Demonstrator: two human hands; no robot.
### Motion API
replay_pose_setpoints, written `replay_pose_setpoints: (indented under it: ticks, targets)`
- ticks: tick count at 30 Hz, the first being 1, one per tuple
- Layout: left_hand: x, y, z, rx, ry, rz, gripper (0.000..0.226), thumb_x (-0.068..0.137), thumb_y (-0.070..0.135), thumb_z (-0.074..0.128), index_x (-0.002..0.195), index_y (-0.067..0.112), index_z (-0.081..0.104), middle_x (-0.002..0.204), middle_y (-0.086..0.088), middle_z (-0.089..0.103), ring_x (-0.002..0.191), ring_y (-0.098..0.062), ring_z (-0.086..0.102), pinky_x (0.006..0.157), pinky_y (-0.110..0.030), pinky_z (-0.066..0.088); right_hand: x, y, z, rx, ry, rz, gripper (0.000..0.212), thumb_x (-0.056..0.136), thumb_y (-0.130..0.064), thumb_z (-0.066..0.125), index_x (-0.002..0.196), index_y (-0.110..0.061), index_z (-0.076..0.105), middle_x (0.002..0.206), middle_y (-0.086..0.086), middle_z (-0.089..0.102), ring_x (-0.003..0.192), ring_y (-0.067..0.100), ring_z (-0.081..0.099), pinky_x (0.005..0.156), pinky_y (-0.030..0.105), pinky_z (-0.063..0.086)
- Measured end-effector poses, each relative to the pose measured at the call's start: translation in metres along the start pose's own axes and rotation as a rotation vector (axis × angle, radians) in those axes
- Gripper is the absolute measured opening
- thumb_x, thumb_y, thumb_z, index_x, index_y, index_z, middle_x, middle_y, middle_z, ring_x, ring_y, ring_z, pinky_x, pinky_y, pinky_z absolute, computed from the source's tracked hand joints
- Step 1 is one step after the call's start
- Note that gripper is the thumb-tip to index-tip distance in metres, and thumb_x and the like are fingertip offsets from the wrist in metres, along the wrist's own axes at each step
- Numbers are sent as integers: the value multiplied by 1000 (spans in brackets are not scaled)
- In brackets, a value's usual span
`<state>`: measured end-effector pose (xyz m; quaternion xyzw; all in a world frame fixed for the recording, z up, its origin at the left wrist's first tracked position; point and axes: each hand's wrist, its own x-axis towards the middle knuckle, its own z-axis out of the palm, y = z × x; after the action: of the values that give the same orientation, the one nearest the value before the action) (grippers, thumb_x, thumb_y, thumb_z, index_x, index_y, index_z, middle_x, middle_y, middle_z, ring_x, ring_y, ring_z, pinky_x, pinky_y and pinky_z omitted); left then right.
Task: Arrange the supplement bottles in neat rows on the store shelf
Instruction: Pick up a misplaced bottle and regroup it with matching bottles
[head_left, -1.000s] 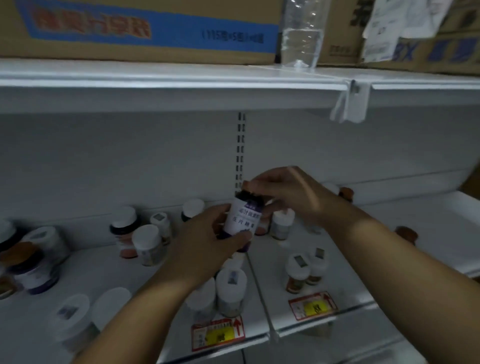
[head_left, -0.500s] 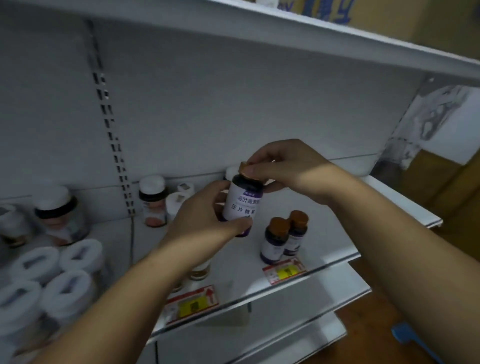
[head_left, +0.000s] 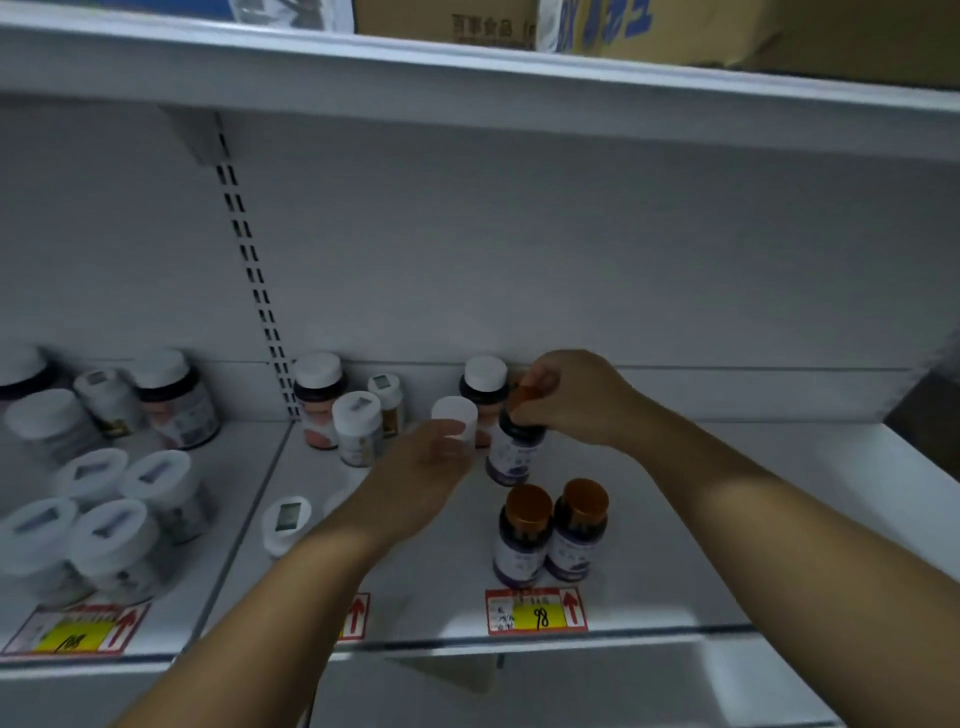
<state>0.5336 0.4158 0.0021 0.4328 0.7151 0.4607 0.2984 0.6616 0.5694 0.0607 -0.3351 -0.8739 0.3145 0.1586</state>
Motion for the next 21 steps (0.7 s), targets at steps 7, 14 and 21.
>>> replay_pose_setpoints:
  ticks: [7,14,21]
  targets:
    - [-5,-22,16,25,-142,-121,25,89,36,51,112,43,46,104,20,54,89,8,50,69,-10,36,-8,20,25,-47,-266,29,35,60,-32,77,81,-6,67,82,10,70,66,8,59,59,21,47]
    - [-6,-9,-2,140,-44,61,24,93,30,44,114,27,57,113,9,58,101,-8,55,82,-20,41,3,3,19,-149,-250,-27,35,77,-32,68,94,-1,67,98,17,66,80,17,61,73,30,50]
    - [-3,7,-56,103,246,187,19,92,18,48,101,25,64,91,9,64,72,12,55,60,3,37,46,-30,77,-672,-211,-174,30,86,-23,56,114,-11,57,116,12,61,104,28,57,56,18,35]
